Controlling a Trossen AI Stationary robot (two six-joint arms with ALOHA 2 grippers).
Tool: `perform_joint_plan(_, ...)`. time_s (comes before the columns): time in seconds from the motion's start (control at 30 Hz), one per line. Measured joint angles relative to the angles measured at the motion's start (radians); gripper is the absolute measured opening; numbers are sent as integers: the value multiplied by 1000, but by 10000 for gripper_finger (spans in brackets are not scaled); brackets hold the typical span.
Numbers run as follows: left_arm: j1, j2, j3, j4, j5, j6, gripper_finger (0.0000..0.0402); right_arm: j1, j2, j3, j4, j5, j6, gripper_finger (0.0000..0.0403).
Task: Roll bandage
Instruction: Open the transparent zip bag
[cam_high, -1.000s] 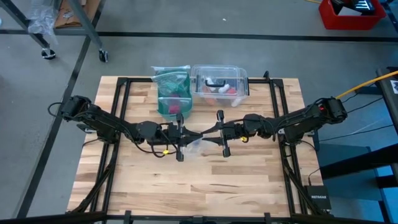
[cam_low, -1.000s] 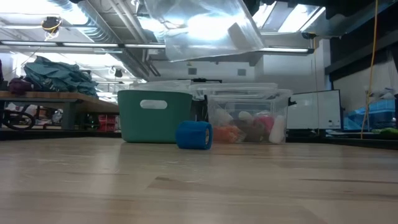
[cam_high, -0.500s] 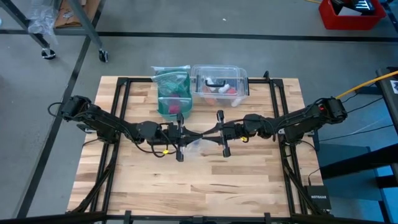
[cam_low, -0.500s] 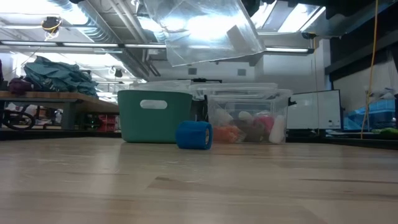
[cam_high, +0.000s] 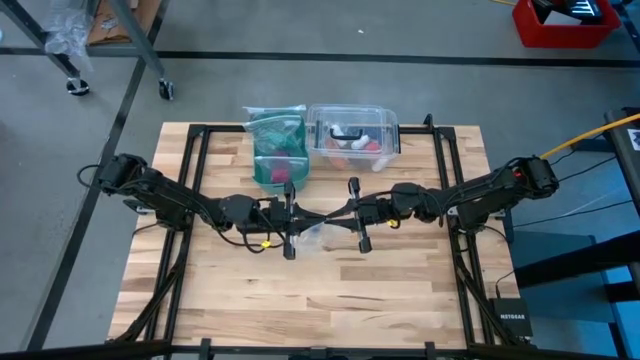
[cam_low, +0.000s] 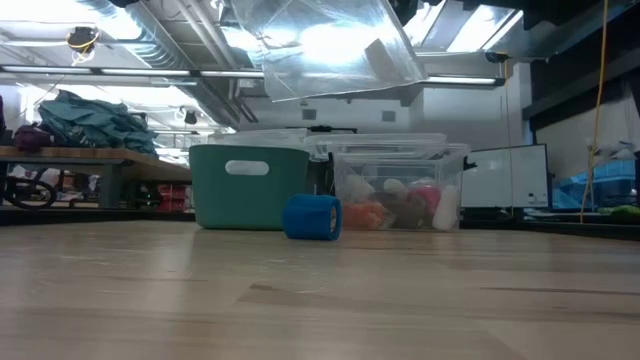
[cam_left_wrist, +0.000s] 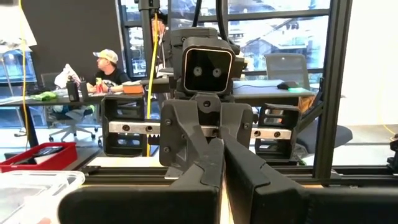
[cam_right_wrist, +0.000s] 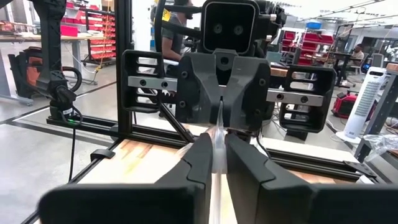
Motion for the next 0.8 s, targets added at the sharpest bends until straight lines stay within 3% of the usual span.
perform_joint_plan(0.8,0,-31,0,-1,-20,40,0,-1,-1,1,-66,-91,7,35)
